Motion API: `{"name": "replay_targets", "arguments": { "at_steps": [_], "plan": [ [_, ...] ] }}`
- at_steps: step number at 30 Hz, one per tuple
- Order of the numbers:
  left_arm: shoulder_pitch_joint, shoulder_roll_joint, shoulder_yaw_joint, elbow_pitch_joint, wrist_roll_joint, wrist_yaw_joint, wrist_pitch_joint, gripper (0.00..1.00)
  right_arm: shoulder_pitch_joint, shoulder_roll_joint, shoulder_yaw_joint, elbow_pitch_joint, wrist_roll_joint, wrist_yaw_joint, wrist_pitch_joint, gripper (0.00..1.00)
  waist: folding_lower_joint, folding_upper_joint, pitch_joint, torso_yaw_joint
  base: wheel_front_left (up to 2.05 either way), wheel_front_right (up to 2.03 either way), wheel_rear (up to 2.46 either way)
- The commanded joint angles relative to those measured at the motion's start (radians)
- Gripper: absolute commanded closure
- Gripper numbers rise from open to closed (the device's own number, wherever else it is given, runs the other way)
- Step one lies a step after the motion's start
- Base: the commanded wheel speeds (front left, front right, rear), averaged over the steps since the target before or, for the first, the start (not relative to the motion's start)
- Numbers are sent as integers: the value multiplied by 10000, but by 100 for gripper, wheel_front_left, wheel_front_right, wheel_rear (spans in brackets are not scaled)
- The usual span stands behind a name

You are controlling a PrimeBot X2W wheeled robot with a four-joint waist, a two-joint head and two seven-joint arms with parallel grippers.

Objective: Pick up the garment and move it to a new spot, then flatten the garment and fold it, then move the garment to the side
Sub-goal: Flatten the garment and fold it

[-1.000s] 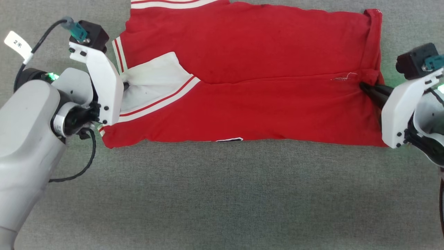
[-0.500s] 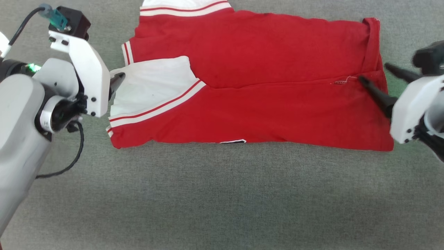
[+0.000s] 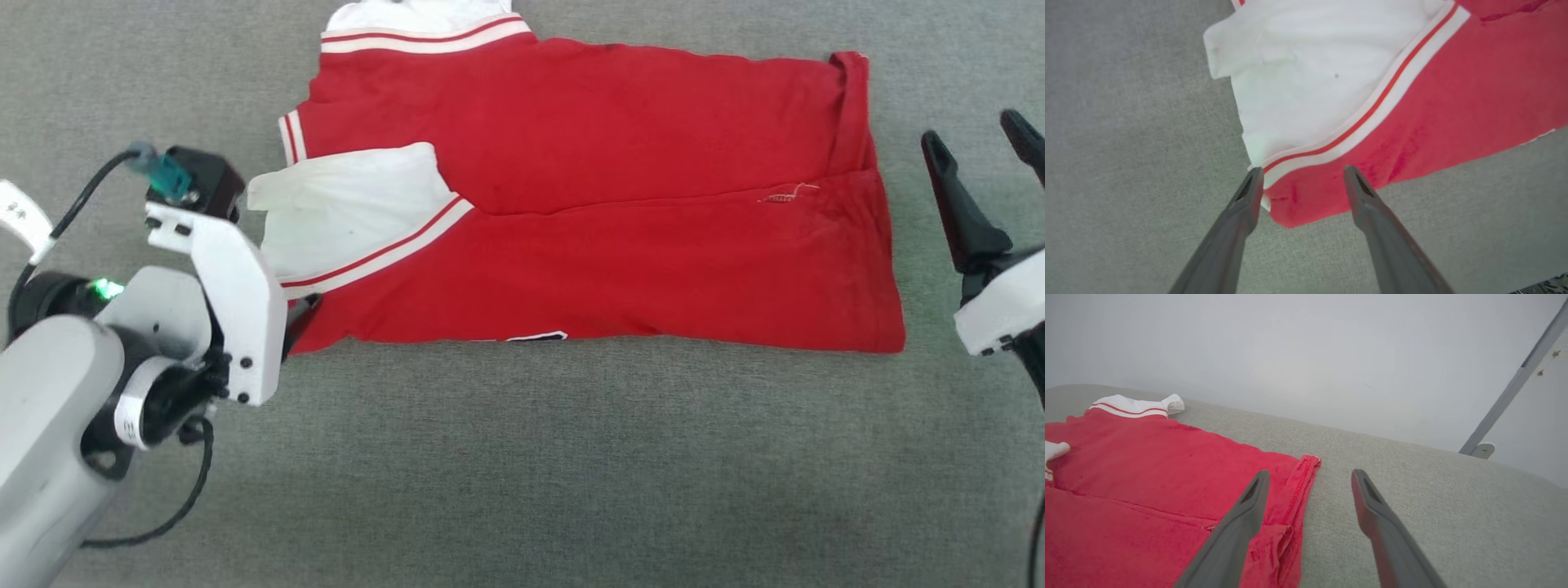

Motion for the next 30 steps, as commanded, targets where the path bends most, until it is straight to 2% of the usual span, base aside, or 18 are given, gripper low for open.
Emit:
{"name": "replay_targets", "arguments": {
  "at_steps": [1,4,9,15,20,21,22,30],
  "plan": [
    [122,73,31,-99,-76,130,50,0,92,87,-118,-145,-115,1,-62,0,0,-1,17,-41,0,0,0],
    [430,306,90,-364,-104,482,170,0,588,560,-565,-598,-325,1,17,0,0,-1,41,-182,0,0,0],
    [781,473,276,-82,-330,757,82,0,1336,1272,-1080,-1222,-496,1,249,0,0,-1,53,-431,0,0,0],
    [1031,378,311,792,-566,830,124,0,2114,1735,-1202,-1697,-365,1,759,0,0,-1,61,-684,0,0,0],
    [1157,21,242,1622,-847,730,141,0,2607,1731,-1007,-1842,50,1,1403,0,0,-1,59,-780,0,0,0],
    [1142,-31,189,1745,-874,602,141,36,2681,1743,-937,-1855,164,1,1571,0,0,-1,59,-793,0,0,0],
    [1112,-142,208,1862,-973,530,71,100,2724,1758,-901,-1867,255,1,1741,0,0,-1,55,-797,0,0,0],
    [981,-540,-52,2299,-1004,257,292,100,2744,1777,-809,-1669,746,1,3421,0,0,-1,10,-637,0,0,0]
  ]
}}
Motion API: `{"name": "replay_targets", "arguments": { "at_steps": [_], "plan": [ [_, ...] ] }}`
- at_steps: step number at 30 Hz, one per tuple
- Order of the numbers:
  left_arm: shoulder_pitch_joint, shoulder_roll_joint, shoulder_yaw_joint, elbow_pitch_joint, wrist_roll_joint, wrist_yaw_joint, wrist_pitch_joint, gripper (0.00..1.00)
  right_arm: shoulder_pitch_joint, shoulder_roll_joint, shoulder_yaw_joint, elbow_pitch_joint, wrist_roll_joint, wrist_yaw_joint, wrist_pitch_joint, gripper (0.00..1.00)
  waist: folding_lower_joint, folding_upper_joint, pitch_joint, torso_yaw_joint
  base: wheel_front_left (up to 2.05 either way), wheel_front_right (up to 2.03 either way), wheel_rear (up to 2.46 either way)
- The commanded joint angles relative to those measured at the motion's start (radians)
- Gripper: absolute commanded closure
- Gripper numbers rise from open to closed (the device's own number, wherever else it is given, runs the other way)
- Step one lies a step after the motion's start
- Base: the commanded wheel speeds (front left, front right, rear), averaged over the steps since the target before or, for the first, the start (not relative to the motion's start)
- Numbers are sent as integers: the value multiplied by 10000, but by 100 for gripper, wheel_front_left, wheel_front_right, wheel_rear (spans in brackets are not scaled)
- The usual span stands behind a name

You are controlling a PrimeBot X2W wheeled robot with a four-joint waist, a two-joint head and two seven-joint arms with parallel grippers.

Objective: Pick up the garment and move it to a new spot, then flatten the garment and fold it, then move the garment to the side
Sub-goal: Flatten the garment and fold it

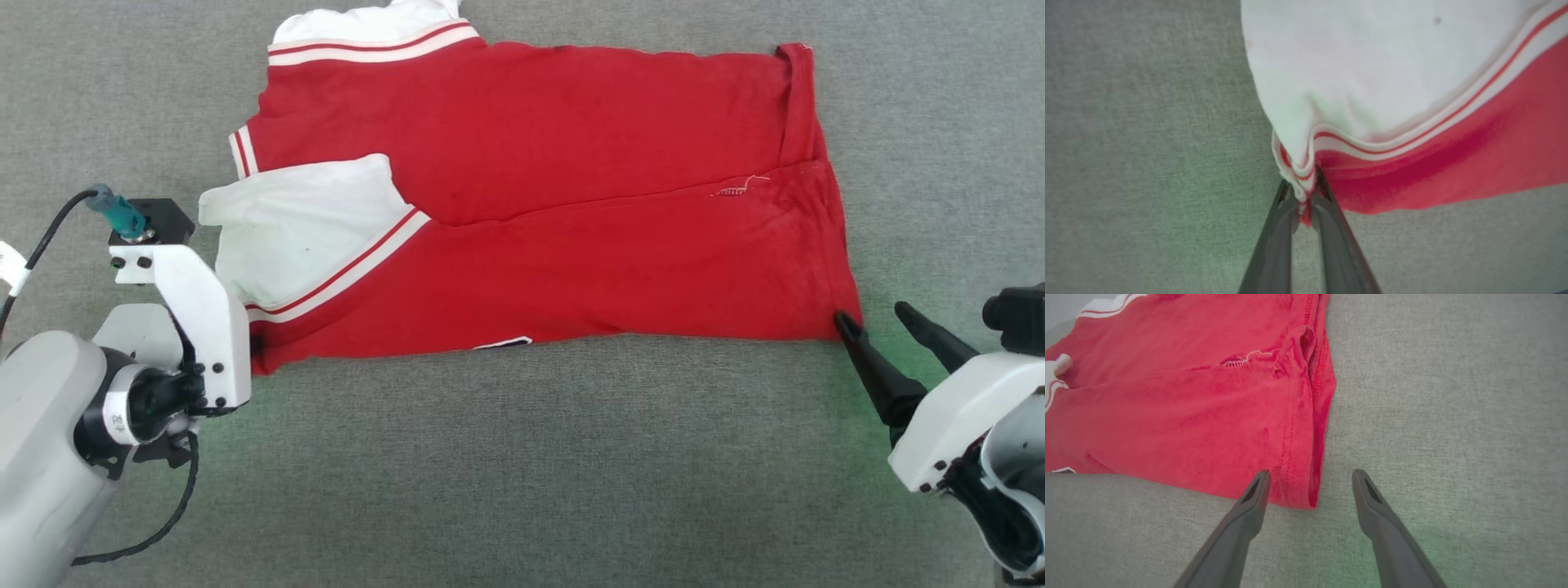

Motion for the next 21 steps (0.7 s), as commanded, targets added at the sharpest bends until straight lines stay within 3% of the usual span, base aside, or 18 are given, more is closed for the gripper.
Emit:
{"name": "replay_targets", "arguments": {
  "at_steps": [1,8,18,19,20,21],
  "plan": [
    [283,-228,-330,219,-10,-89,154,100,-201,42,-103,85,-11,1,199,0,0,-1,14,65,0,0,0],
    [70,-557,-440,228,-23,-281,112,100,-942,-74,-90,593,-272,1,1577,0,0,-1,128,424,0,0,0],
    [-135,-956,-629,339,105,-457,40,100,-1613,-180,523,2323,-585,1,4322,1,0,-1,253,856,0,0,0],
    [-149,-980,-630,364,101,-488,26,100,-1636,-218,625,2429,-556,1,4637,61,0,-1,255,885,0,0,0],
    [-161,-999,-637,391,100,-503,8,100,-1646,-271,750,2464,-494,2,4882,100,0,-1,253,914,0,0,0],
    [-165,-1013,-624,424,91,-517,-31,100,-1688,-348,815,2430,-485,2,5059,100,0,-1,249,939,0,0,0]
  ]
}}
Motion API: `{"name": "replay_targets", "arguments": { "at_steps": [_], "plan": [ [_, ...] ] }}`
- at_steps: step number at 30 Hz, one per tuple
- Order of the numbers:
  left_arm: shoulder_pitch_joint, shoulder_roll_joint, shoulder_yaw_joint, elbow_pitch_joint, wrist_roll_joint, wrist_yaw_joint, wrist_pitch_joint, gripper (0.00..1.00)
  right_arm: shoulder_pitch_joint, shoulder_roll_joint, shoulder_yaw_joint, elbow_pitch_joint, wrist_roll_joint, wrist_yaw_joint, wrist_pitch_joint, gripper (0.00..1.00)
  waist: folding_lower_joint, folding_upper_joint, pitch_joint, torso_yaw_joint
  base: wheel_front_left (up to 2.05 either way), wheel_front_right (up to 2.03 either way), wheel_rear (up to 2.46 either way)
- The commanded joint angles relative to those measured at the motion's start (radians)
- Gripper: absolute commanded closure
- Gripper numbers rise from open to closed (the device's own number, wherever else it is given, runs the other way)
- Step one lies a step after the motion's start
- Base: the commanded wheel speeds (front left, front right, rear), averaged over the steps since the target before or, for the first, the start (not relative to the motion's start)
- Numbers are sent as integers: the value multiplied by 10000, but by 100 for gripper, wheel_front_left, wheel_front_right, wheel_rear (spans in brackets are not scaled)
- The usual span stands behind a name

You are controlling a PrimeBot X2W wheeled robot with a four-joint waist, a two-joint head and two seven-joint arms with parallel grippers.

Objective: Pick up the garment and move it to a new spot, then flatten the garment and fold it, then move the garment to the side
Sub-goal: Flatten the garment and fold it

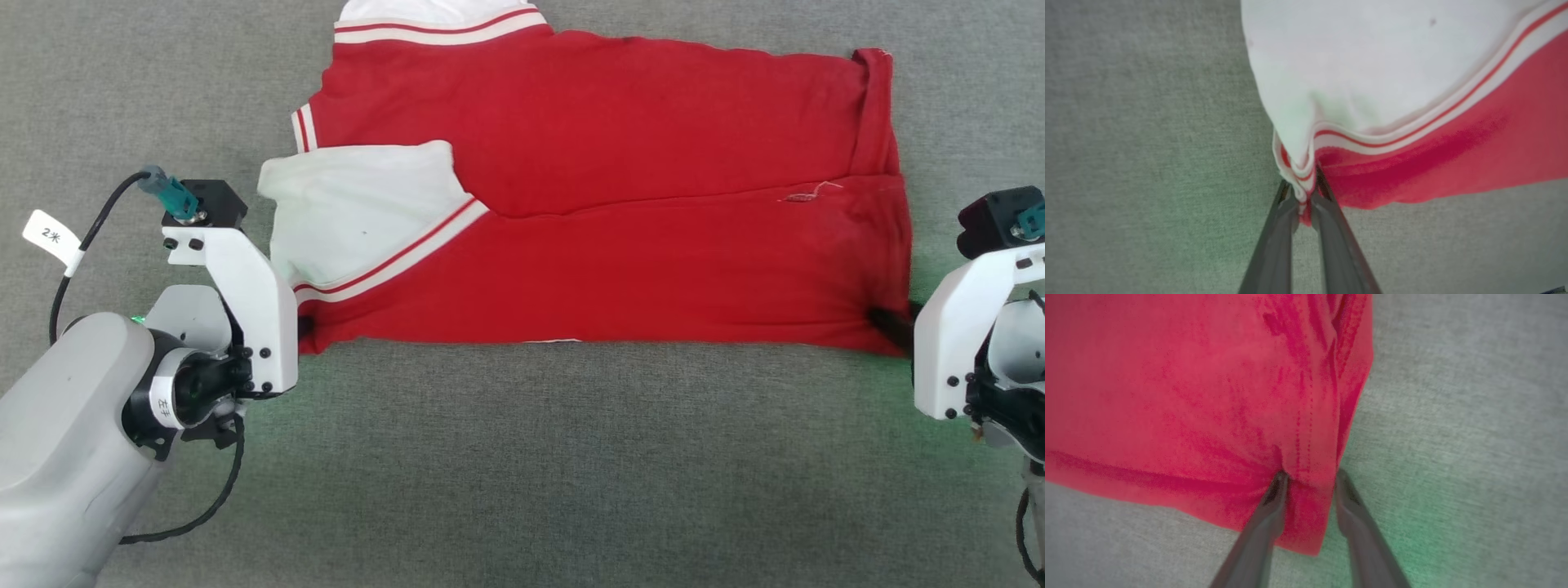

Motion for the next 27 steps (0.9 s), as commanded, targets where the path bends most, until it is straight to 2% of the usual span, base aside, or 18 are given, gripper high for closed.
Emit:
{"name": "replay_targets", "arguments": {
  "at_steps": [1,6,10,21,27],
  "plan": [
    [378,-232,-311,177,30,-95,93,100,549,181,368,590,-19,4,462,100,0,-1,-4,41,0,0,0],
    [428,-94,-172,127,-71,-72,42,100,345,-94,140,110,174,1,760,100,0,-1,-87,101,0,0,0],
    [429,229,-59,-236,-61,110,143,100,354,-400,-128,-477,419,1,1066,100,0,-1,-195,141,0,0,0],
    [1170,1484,201,-2647,20,1258,578,100,1356,-704,-1204,-2791,809,1,2398,100,0,-1,-426,231,0,0,0],
    [1945,1848,216,-3625,-133,1801,588,100,2309,-437,-1788,-3662,918,-1,2929,100,0,-1,-373,217,0,0,0]
  ]
}}
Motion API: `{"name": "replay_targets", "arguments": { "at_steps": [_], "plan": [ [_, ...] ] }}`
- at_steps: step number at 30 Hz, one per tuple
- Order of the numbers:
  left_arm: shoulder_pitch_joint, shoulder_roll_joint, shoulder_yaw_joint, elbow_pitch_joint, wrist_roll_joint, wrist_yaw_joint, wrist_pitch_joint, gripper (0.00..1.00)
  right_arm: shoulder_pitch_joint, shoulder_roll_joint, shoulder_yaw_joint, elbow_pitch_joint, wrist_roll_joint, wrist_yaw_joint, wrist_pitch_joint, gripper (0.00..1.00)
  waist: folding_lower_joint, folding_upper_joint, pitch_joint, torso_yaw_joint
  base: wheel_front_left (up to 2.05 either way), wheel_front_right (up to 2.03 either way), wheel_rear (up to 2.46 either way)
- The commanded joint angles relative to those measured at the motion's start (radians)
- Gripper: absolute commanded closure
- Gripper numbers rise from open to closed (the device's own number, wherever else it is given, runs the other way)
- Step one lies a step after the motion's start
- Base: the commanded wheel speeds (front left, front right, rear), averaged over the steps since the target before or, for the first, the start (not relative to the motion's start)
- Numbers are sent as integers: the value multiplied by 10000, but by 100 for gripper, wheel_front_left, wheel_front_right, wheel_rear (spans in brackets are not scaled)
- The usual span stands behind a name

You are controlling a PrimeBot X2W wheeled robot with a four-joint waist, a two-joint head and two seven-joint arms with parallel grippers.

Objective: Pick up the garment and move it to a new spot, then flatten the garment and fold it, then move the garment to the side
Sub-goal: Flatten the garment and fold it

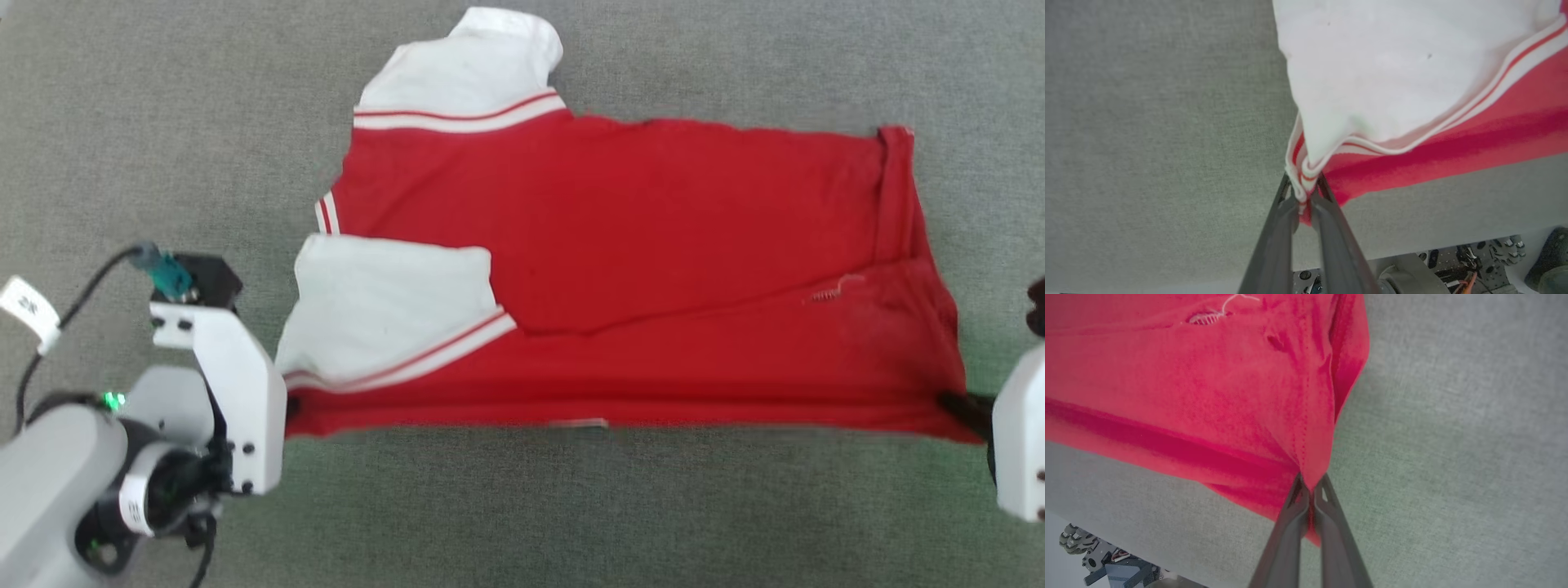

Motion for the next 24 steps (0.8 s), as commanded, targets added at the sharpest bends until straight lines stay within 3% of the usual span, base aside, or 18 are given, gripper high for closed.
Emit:
{"name": "replay_targets", "arguments": {
  "at_steps": [1,4,9,10,11,12,13,14,18,24],
  "plan": [
    [338,116,9,-44,-65,160,-3,100,330,152,-180,-107,18,-6,96,100,0,0,32,-7,0,0,0],
    [674,81,-101,-38,-151,236,-40,100,737,437,-299,-185,23,-5,13,100,0,0,97,-27,0,0,0],
    [808,-273,-279,583,-150,-20,-278,100,992,671,-97,242,-189,-5,-434,100,0,0,196,-81,0,0,0],
    [750,-356,-296,746,-141,-100,-324,68,937,670,12,383,-213,-5,-615,88,0,0,212,-100,0,0,0],
    [750,-356,-296,746,-141,-100,-324,68,937,670,12,383,-213,-5,-615,88,0,0,212,-100,0,0,0],
    [673,-439,-311,907,-110,-194,-402,38,887,647,123,528,-250,-5,-782,65,0,0,224,-117,0,0,0],
    [595,-522,-301,1068,-89,-270,-470,0,860,643,220,697,-272,-5,-950,36,0,0,231,-133,0,0,0],
    [535,-581,-280,1201,-98,-338,-522,0,822,636,313,834,-248,-5,-1095,0,0,0,230,-153,0,0,0],
    [286,-467,-85,1365,-58,-462,-662,0,663,556,460,1150,-161,-6,-1579,0,0,0,170,-250,0,0,0],
    [-106,161,310,849,24,-252,-465,0,499,353,415,741,5,-5,-2594,0,0,0,-16,-450,0,0,0]
  ]
}}
